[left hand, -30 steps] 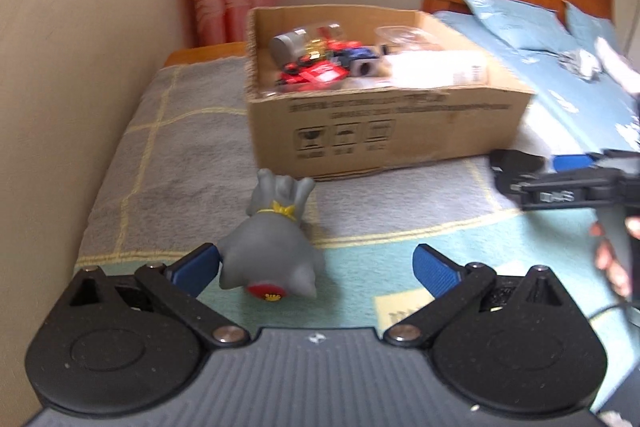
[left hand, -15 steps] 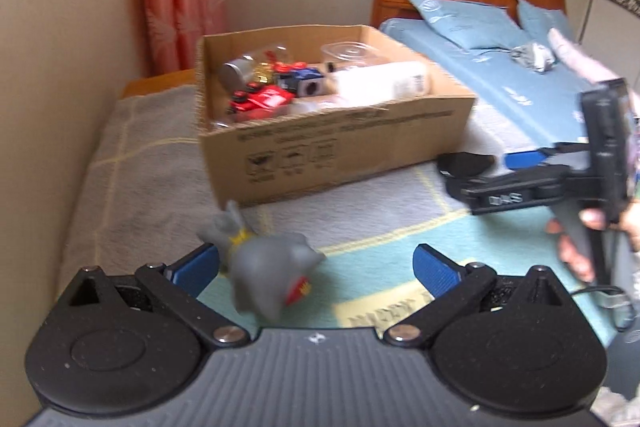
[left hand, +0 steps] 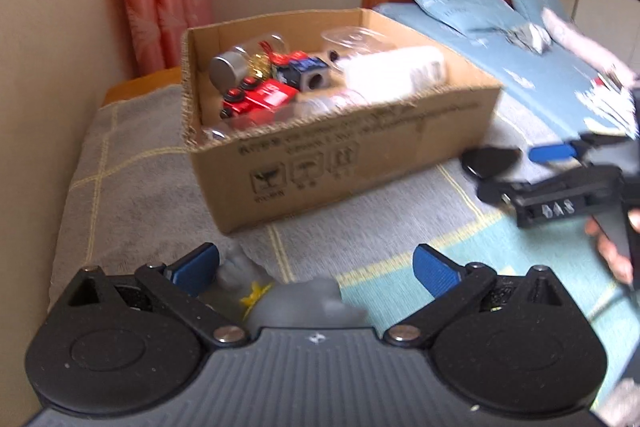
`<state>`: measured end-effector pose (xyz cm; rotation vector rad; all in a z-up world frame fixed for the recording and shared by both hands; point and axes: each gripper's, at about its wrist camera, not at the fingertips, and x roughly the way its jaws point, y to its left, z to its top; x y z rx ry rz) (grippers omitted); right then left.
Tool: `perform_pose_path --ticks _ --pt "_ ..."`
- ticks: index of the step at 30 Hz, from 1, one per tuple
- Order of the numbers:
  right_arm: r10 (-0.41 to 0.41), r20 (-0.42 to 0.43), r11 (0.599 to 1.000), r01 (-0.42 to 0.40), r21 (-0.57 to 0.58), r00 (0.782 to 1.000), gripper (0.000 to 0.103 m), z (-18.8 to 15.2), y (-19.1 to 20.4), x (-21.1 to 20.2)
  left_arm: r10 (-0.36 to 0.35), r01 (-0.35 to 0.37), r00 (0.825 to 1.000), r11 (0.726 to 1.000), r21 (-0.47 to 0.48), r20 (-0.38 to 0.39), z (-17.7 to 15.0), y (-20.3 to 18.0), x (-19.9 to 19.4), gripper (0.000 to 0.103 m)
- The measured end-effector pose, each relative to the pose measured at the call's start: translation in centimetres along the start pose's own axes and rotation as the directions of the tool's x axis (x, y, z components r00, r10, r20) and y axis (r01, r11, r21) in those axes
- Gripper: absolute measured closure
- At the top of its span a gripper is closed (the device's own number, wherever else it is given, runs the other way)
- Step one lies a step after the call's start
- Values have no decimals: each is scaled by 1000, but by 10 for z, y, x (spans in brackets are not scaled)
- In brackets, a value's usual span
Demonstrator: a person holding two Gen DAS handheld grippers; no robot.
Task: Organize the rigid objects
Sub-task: 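Move the left tool toward the grey cat figure while the right approaches the black oval case, then grasp the grey cat figure with the left tool while the right grasps the black oval case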
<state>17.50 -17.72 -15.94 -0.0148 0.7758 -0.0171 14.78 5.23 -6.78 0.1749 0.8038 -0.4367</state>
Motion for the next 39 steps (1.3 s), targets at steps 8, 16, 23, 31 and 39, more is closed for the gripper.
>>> perform_pose_path --ticks 8,16,23,31,39 --pt "1 2 1000 -1 -1 1000 0 0 0 0 -22 24 999 994 103 -23 -19 -11 -24 1" --pt "4 18 1000 -4 -3 1000 0 -4 1 -3 48 -51 998 997 -61 -49 -28 -5 1 1" --pt "21 21 1000 -20 -21 1000 0 -2 7 0 106 -111 993 987 -117 -54 -36 -4 3 1" --pt "-10 -3 1000 10 11 1000 0 9 15 8 124 -131 990 982 -133 -62 -37 -3 4 1" --pt "-35 -19 999 35 32 999 4 17 18 12 95 -104 994 978 -183 -60 -34 -1 -3 1"
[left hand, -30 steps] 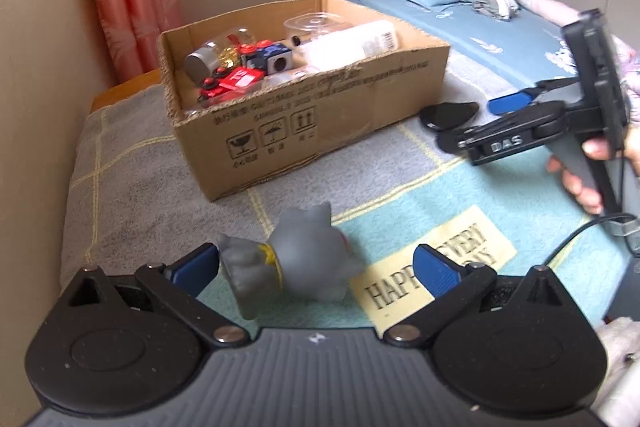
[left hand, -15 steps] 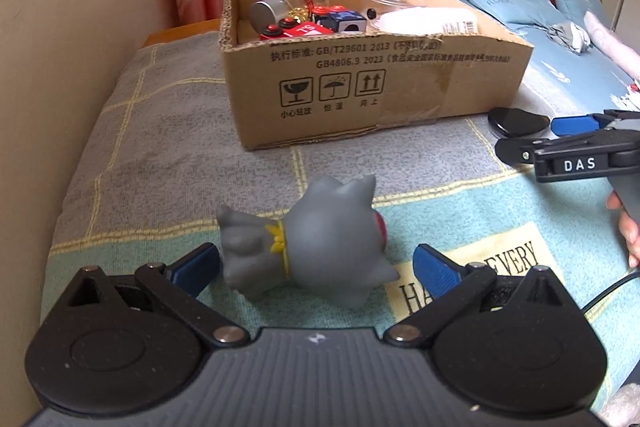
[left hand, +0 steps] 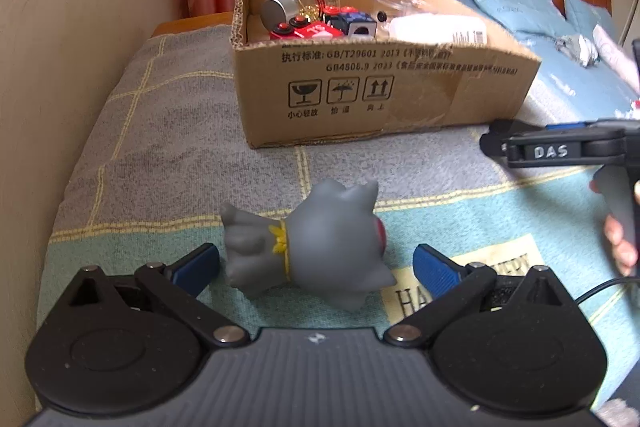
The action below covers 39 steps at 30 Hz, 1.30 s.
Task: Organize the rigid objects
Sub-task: 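Grasp the grey cat figure with the left tool while the right grasps the black oval case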
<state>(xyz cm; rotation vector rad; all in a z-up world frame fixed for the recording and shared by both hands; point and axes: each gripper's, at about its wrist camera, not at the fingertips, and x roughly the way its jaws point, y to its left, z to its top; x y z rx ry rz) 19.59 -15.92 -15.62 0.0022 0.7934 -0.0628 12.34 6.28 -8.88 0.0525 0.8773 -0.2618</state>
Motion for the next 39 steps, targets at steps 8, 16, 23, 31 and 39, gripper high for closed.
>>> perform_pose_path --ticks 8,16,23,31,39 --pt "0 -6 1000 0 -3 1000 10 -1 0 -4 13 -13 1000 1000 -22 15 6 2 -3 3" --pt "93 -33 991 -95 -93 995 10 -17 3 -24 38 -37 999 998 -51 4 4 2 -8 3" --pt "196 -51 961 -203 -189 979 10 -38 17 -47 49 -49 999 995 -89 -3 4 8 -2 15" --pt "202 -46 958 -208 -197 978 8 -40 23 -49 42 -42 999 994 -97 0 6 5 -2 21" --pt "198 -41 961 -202 -191 979 7 -41 25 -48 44 -45 999 994 -99 -12 10 4 -1 25"
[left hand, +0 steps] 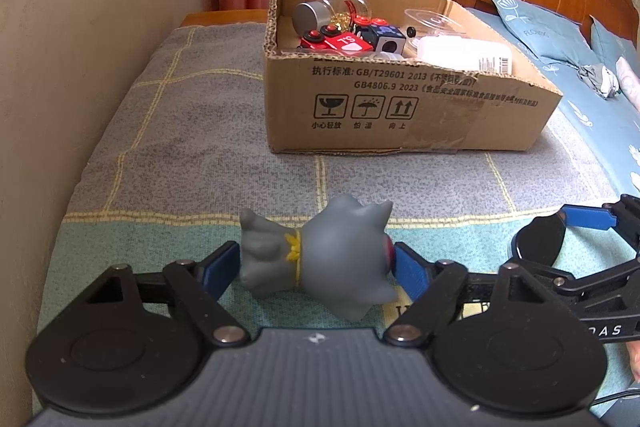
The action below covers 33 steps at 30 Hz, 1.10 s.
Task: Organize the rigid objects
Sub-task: 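Grasp the grey cat figure with the left tool while the right grasps the black oval case, then drop the grey cat into the box with the left tool while the right drops the black case there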
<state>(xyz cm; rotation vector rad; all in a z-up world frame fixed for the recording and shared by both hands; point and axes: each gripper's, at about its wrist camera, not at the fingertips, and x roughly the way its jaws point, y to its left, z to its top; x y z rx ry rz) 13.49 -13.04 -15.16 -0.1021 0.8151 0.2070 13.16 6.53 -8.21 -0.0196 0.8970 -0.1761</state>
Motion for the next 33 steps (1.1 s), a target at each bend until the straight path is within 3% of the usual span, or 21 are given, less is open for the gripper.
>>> perform_pose_path --ticks 5,21,33 --pt "-1 -2 1000 1 6 1000 7 1 0 1 -17 17 1000 1000 -7 2 3 2 -2 30" --pt "36 -8 997 -37 -61 999 10 8 0 -21 -29 29 1000 996 88 2 17 -9 -32 31" --pt "109 25 985 -104 -140 994 10 31 -10 -55 -78 44 990 963 267 117 88 -44 -60 31"
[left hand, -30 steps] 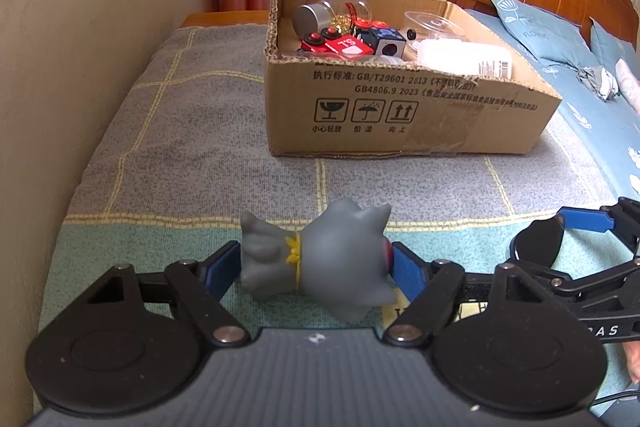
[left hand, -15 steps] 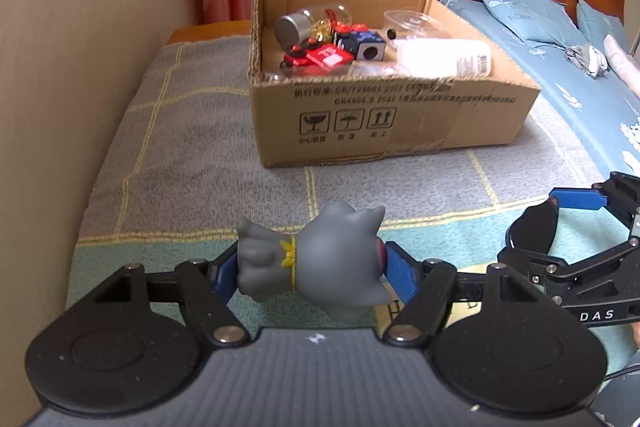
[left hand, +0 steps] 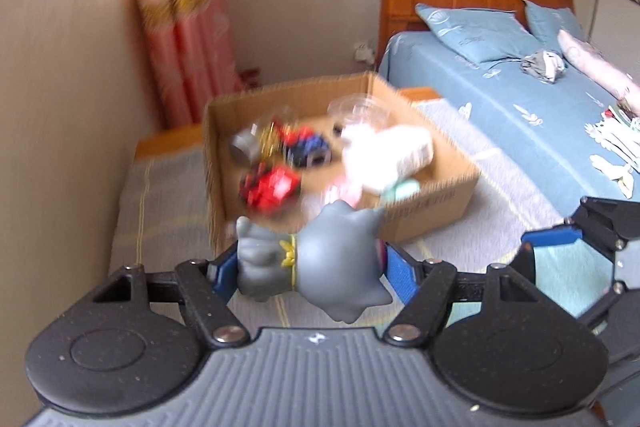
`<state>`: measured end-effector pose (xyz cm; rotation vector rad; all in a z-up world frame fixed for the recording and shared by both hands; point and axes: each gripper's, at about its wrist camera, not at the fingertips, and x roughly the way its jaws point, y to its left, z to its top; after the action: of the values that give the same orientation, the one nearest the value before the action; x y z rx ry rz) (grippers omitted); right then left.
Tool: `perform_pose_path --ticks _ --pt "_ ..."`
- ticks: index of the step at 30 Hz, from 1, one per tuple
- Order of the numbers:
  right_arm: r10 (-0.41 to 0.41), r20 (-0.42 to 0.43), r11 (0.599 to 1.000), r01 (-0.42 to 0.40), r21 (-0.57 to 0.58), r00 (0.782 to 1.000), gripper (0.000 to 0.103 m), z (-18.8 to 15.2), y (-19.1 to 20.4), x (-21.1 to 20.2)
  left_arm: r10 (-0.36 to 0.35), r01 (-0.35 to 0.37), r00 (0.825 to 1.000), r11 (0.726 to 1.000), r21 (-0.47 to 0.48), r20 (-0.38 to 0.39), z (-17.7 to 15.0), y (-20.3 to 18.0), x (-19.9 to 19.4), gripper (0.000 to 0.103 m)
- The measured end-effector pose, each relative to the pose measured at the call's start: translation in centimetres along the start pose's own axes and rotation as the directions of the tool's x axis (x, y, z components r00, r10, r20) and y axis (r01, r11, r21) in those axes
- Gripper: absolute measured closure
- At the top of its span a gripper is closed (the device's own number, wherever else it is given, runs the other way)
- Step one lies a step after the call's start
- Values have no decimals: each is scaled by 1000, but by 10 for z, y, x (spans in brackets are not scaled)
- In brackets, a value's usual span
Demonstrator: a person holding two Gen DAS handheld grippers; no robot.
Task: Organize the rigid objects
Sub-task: 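Drop the grey cat into the box with the left tool while the right drops the black case there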
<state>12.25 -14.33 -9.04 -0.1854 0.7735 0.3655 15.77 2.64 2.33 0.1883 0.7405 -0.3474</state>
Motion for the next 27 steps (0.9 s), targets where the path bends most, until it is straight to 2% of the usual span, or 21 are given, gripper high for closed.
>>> perform_pose_path --ticks 5,14,16,18,19,22,27 --pt "8 40 1000 -8 -11 999 10 17 -9 -12 37 -39 999 995 93 23 38 -8 20 31" --pt "-24 86 1000 25 -15 996 10 33 -18 -20 67 -64 998 989 134 -17 78 -3 75 30" --pt "-24 87 1000 25 -15 996 10 35 -19 -19 70 -68 997 990 122 -13 79 0 84 26" --pt "-23 89 1000 24 -15 996 10 36 -20 -19 103 -102 995 989 110 -8 77 2 88 11" --pt "-22 88 1000 23 -15 996 10 37 -20 -18 114 -113 993 988 102 -4 74 3 87 11" --pt "-12 88 1000 13 -14 996 10 40 -21 -16 75 -76 997 994 77 14 64 6 75 11" --pt "5 89 1000 -4 -15 996 10 47 -21 -11 50 -50 997 999 -8 54 42 19 46 8"
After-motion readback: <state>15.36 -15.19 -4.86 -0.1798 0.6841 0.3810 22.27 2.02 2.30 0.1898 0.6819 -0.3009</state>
